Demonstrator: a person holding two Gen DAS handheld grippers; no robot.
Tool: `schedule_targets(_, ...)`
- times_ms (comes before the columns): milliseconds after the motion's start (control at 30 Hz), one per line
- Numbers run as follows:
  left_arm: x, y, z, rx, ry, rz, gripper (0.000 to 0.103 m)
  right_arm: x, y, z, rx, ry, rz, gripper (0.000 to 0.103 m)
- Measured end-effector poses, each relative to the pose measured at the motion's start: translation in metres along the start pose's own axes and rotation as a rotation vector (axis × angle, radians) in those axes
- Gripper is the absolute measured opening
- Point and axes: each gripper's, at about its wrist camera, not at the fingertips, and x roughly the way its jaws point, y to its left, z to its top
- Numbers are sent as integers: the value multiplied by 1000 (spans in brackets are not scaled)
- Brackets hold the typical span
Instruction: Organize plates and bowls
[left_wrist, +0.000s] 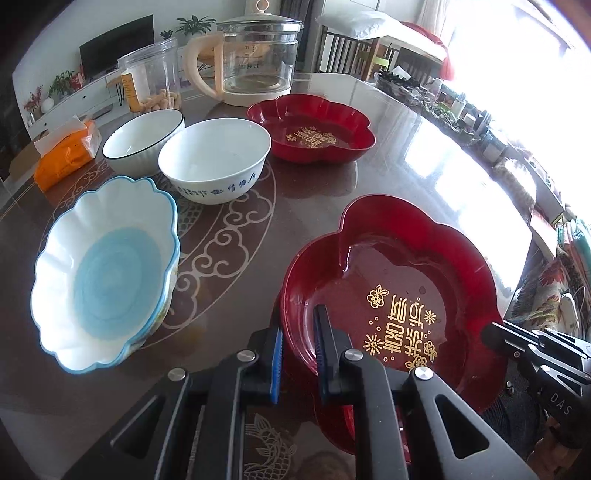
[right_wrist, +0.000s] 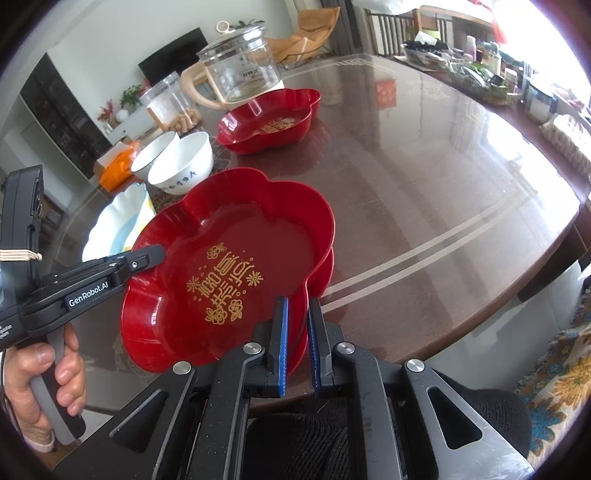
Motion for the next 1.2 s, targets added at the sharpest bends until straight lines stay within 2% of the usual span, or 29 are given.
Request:
schedule_targets(367, 5, -2, -4, 40, 11, 65, 15, 4, -1, -6, -2, 17, 19, 16)
schedule_targets(500, 1, 2, -5, 20, 11, 48, 15, 0, 1, -6, -7, 7, 27, 17)
schedule_targets(567, -6, 5, -4, 7, -4, 52, 15, -3, 1, -5, -1, -2, 38, 20)
schedule_targets(633, -13, 9, -6, -14, -22, 48, 15, -9, 1, -5, 7, -17, 49, 30)
schedule_targets(733, -21, 15, -13, -48, -22, 31, 15, -14, 0, -5, 19, -27, 62, 36)
schedule_targets(900, -12, 24, -34, -131, 60, -51, 15, -22, -6, -11, 39, -9, 81, 48)
schedule_targets(1000, -1, 23, -41, -164, 91, -70, 15, -28, -7, -15, 39, -13, 85, 52)
schedule_targets(1067, 4, 20, -43, -181, 93, -69, 15, -31, -8, -16, 42, -20, 87, 54)
schedule_targets(1200, 12, 13, -48, -214, 127, -121, 15, -35, -11, -16, 59, -30, 99, 54)
